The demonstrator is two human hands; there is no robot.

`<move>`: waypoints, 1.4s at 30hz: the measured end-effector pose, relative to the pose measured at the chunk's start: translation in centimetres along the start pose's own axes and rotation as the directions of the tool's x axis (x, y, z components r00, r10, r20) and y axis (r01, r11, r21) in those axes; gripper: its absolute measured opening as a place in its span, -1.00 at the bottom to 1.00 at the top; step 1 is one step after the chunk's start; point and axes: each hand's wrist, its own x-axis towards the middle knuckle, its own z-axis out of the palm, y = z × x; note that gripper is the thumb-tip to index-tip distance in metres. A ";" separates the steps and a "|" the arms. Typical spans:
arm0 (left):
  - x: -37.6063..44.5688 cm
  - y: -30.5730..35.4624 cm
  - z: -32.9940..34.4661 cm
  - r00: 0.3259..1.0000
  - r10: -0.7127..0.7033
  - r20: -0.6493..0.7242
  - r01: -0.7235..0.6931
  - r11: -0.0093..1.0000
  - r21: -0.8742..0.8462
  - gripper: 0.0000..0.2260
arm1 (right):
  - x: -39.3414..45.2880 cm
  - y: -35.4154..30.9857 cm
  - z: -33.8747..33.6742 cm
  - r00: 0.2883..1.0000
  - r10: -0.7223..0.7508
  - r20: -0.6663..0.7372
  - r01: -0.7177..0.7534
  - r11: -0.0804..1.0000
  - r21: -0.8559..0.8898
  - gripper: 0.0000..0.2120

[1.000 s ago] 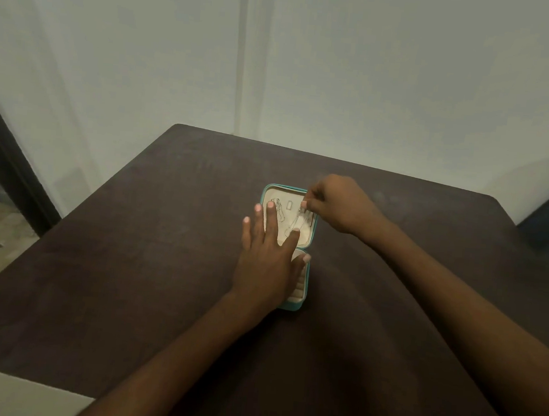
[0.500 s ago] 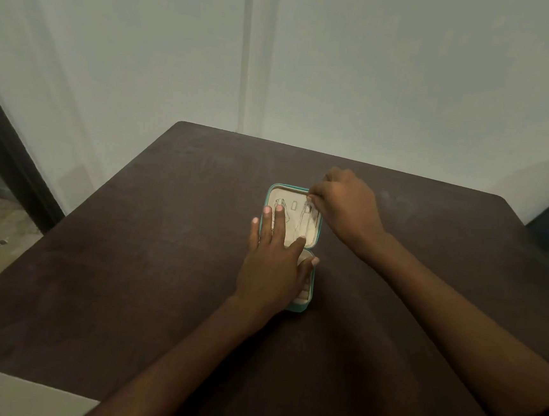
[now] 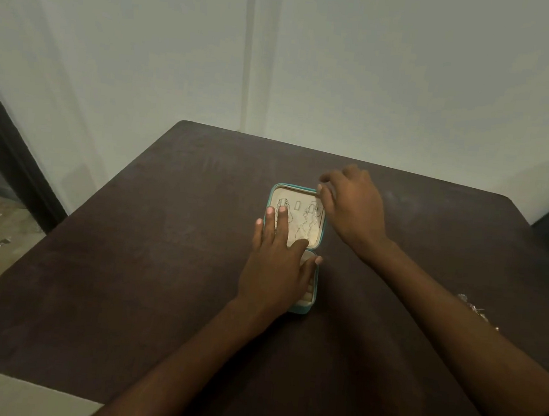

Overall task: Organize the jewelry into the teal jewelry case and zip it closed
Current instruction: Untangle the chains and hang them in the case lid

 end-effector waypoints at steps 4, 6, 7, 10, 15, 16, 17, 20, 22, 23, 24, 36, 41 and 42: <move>0.0 0.0 -0.4 1.000 0.002 -0.008 -0.003 0.997 -0.071 -0.54 | -0.2 0.6 0.0 0.995 0.089 0.044 -0.093 0.990 0.106 -0.73; -0.1 0.1 -0.5 0.999 0.003 -0.054 -0.008 0.996 -0.088 -0.58 | -0.5 0.7 -0.1 0.993 0.110 0.054 -0.116 0.984 0.132 -0.73; -0.1 0.1 -0.5 0.997 0.002 -0.079 -0.009 0.996 -0.086 -0.60 | -0.6 0.7 -0.2 0.991 0.120 0.063 -0.128 0.982 0.142 -0.73; -0.4 0.2 -0.8 0.992 0.007 -0.124 -0.017 0.997 -0.078 -0.63 | -1.0 0.7 -0.4 0.988 0.132 0.077 -0.143 0.976 0.167 -0.73; -1.1 0.1 -1.1 0.985 0.041 -0.168 -0.051 0.997 -0.059 -0.69 | -1.9 0.8 -0.8 0.989 0.125 0.084 -0.138 0.975 0.172 -0.75; -1.2 0.1 -1.2 0.984 0.048 -0.171 -0.058 0.997 -0.054 -0.71 | -2.1 0.7 -0.9 0.989 0.123 0.083 -0.136 0.975 0.175 -0.75; -1.3 0.0 -1.2 0.983 0.054 -0.174 -0.063 0.997 -0.050 -0.73 | -2.2 0.7 -1.0 0.990 0.121 0.078 -0.134 0.975 0.180 -0.76; -1.6 -0.2 -1.3 0.983 0.054 -0.175 -0.064 0.996 -0.054 -0.72 | -2.7 0.6 -1.5 0.992 0.113 0.064 -0.123 0.975 0.184 -0.78; -1.7 -0.2 -1.5 0.984 0.048 -0.171 -0.059 0.997 -0.058 -0.70 | -3.0 0.7 -1.7 0.992 0.111 0.057 -0.120 0.976 0.180 -0.79; -1.8 -0.2 -1.6 0.986 0.041 -0.164 -0.052 0.997 -0.063 -0.69 | -3.1 0.8 -1.8 0.992 0.114 0.058 -0.123 0.976 0.178 -0.79; -1.9 -0.2 -1.8 0.987 0.032 -0.157 -0.044 0.997 -0.071 -0.68 | -3.2 1.0 -1.9 0.991 0.117 0.061 -0.127 0.976 0.177 -0.79; -1.0 1.0 -3.8 1.000 -0.008 0.018 0.008 1.000 -0.019 -0.66 | -7.0 2.4 -5.6 0.989 0.115 0.091 -0.128 0.981 0.147 -0.80; -1.7 1.6 -3.1 0.998 -0.013 0.068 0.013 1.000 0.007 -0.61 | -9.5 0.9 -5.5 0.969 0.089 0.229 -0.135 0.972 0.192 -0.79; -1.9 1.7 -3.0 0.998 -0.022 0.064 0.023 1.000 -0.007 -0.61 | -9.9 0.4 -5.3 0.961 0.077 0.267 -0.134 0.970 0.205 -0.77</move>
